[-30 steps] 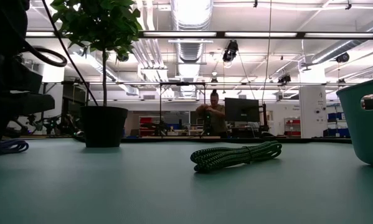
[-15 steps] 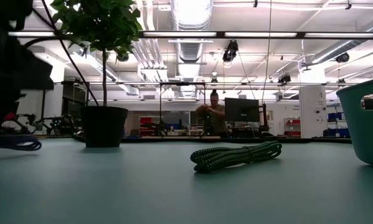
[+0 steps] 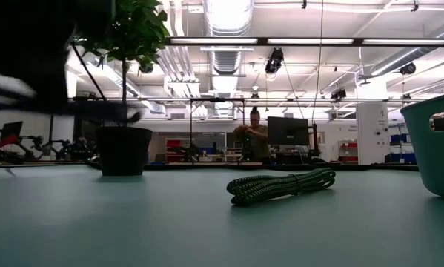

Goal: Pick and place USB-C Cables
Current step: Put the black violet charger cable into the green bin

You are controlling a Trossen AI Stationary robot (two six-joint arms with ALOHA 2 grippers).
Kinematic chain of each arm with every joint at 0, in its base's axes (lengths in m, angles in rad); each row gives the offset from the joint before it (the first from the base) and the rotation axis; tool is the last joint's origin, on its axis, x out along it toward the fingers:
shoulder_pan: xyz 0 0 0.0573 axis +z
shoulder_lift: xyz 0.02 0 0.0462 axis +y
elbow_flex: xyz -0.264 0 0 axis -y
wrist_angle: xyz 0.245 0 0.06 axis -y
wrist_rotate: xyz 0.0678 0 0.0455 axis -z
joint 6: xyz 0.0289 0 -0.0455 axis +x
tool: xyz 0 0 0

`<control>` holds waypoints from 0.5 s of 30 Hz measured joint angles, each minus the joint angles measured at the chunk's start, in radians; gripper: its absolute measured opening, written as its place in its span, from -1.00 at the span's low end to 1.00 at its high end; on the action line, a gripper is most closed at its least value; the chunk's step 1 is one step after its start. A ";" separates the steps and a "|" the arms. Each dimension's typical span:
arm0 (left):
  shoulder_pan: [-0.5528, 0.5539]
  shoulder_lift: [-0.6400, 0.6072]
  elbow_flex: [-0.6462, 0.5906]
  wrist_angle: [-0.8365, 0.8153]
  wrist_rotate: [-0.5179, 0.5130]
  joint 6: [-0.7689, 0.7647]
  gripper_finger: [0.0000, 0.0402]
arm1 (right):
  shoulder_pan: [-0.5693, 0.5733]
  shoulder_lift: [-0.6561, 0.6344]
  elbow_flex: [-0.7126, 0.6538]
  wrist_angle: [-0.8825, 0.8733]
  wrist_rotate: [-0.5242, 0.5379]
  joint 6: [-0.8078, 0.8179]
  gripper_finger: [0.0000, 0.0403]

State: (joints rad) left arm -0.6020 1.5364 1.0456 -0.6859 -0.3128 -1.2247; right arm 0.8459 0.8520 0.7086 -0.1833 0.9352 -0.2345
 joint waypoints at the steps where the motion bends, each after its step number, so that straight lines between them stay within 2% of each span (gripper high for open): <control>1: 0.000 0.000 0.004 0.048 -0.017 0.051 -0.93 | 0.000 0.000 0.000 0.001 0.000 0.000 -0.84; 7: 0.015 0.000 -0.008 0.332 -0.135 0.304 -0.93 | 0.000 0.000 0.000 0.000 0.000 0.007 -0.84; 15: 0.092 0.003 -0.020 0.625 -0.166 0.603 -0.93 | 0.000 0.000 -0.001 0.001 0.000 0.007 -0.84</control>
State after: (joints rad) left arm -0.5101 1.5394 1.0253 -0.0613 -0.4792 -0.6215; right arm 0.8455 0.8520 0.7078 -0.1825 0.9348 -0.2272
